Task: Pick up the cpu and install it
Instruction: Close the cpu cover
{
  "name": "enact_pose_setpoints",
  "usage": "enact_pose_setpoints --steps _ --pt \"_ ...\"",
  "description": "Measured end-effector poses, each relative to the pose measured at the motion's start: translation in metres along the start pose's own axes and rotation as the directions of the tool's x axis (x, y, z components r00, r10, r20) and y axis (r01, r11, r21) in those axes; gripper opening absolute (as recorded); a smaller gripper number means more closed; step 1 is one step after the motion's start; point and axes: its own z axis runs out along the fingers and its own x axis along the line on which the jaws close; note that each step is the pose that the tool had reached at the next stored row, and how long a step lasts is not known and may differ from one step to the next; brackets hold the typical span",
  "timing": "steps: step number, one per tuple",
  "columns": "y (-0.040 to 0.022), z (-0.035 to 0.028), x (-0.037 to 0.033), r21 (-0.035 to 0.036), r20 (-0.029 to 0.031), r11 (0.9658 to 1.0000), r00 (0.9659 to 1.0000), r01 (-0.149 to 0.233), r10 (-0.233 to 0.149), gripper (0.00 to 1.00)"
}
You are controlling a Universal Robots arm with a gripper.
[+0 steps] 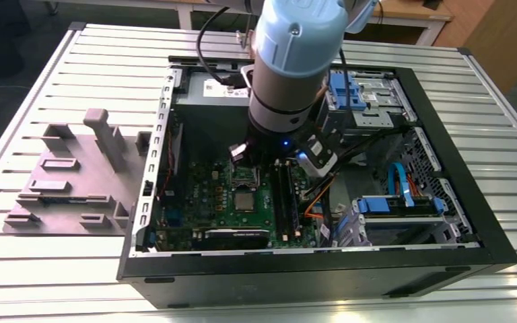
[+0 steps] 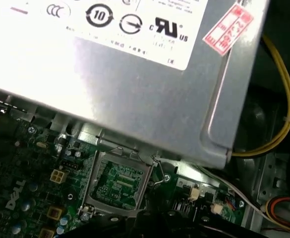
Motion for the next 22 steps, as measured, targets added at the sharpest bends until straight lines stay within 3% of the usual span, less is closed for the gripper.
enact_pose_setpoints --steps 22 --pt "-0.0012 0.0051 -0.0034 0.0001 -0.0001 1.0000 1.0000 0.000 0.000 0.10"
